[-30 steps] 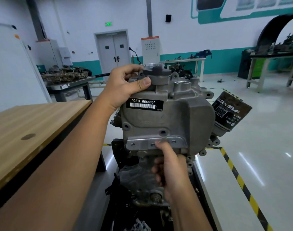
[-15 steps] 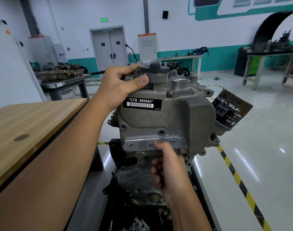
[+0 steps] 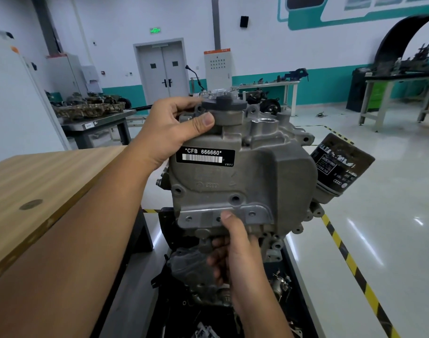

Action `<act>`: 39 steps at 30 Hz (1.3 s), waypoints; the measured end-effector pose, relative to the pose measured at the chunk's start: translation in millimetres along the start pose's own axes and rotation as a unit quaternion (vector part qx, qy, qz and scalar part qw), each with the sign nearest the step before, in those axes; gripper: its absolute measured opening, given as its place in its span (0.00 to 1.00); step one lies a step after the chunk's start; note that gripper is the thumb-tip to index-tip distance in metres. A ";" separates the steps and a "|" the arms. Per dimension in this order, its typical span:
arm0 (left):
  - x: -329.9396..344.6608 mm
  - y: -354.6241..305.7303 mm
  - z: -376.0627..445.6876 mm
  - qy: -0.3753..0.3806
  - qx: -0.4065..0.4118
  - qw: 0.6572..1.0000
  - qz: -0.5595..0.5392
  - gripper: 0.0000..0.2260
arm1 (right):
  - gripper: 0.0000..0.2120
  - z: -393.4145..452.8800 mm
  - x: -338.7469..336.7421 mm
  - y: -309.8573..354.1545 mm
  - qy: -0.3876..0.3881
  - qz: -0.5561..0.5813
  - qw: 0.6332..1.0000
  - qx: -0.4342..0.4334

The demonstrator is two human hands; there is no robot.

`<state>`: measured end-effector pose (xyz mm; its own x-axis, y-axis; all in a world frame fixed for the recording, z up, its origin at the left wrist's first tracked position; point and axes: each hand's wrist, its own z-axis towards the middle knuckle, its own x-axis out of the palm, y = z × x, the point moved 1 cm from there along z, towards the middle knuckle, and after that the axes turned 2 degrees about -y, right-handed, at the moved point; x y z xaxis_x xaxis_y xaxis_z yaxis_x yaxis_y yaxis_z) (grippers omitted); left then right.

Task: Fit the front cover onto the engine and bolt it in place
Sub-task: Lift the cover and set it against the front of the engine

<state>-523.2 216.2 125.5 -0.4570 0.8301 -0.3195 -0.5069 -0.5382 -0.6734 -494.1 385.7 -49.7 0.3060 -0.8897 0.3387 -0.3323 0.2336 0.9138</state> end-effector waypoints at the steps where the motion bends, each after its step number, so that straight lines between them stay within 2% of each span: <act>1: 0.6 -0.7 0.5 0.002 -0.001 1.000 -0.001 0.33 | 0.37 -0.5 0.4 0.9 -0.003 0.003 1.000 0.003; 3: 3.6 -2.0 0.8 -0.004 0.001 1.000 -0.001 0.33 | 0.36 -1.3 -1.4 2.4 -0.010 0.011 1.000 0.010; 8: 10.3 -3.2 0.7 -0.017 -0.005 0.999 0.028 0.22 | 0.28 -1.4 -5.3 3.5 -0.005 0.011 1.000 0.020; 9: 9.5 -3.0 0.1 -0.017 -0.006 0.999 0.027 0.23 | 0.28 -1.4 -5.0 3.3 -0.003 0.010 1.000 0.022; 12: 6.0 -3.3 -1.9 -0.020 -0.018 1.000 -0.001 0.39 | 0.29 -1.2 -2.8 2.7 0.000 0.005 1.000 0.026; 13: 5.3 -3.7 -2.3 -0.018 -0.018 1.000 -0.005 0.41 | 0.29 -1.0 -2.1 2.5 0.000 0.005 1.000 0.028; 16: 5.4 -3.9 -2.5 -0.010 -0.014 1.000 -0.005 0.37 | 0.30 -0.1 -2.5 2.1 0.002 0.004 1.000 0.029; 21: 6.6 -6.0 -4.1 -0.013 -0.015 1.000 -0.009 0.38 | 0.40 -3.5 0.4 1.8 -0.031 0.004 0.999 0.017; 23: 7.8 -5.5 -4.2 -0.014 -0.019 1.000 -0.010 0.36 | 0.38 -4.6 1.8 1.8 -0.046 0.017 0.999 0.014; 26: 7.6 -4.1 -4.2 -0.027 -0.025 0.999 0.000 0.24 | 0.36 -5.1 3.1 2.3 -0.044 0.028 0.999 0.012; 32: 5.7 -8.4 -2.3 -0.009 -0.029 0.999 0.013 0.19 | 0.32 -2.9 7.3 0.9 -0.046 0.064 0.997 0.025; 39: 6.0 -7.1 -4.2 -0.029 -0.058 0.998 -0.018 0.34 | 0.34 -0.8 8.9 2.1 -0.052 0.068 0.996 0.011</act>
<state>-519.2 225.7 125.5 -0.4835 0.8372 -0.2558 -0.4372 -0.4841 -0.7580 -491.4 378.6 -44.6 0.1634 -0.8867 0.4325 -0.3832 0.3469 0.8561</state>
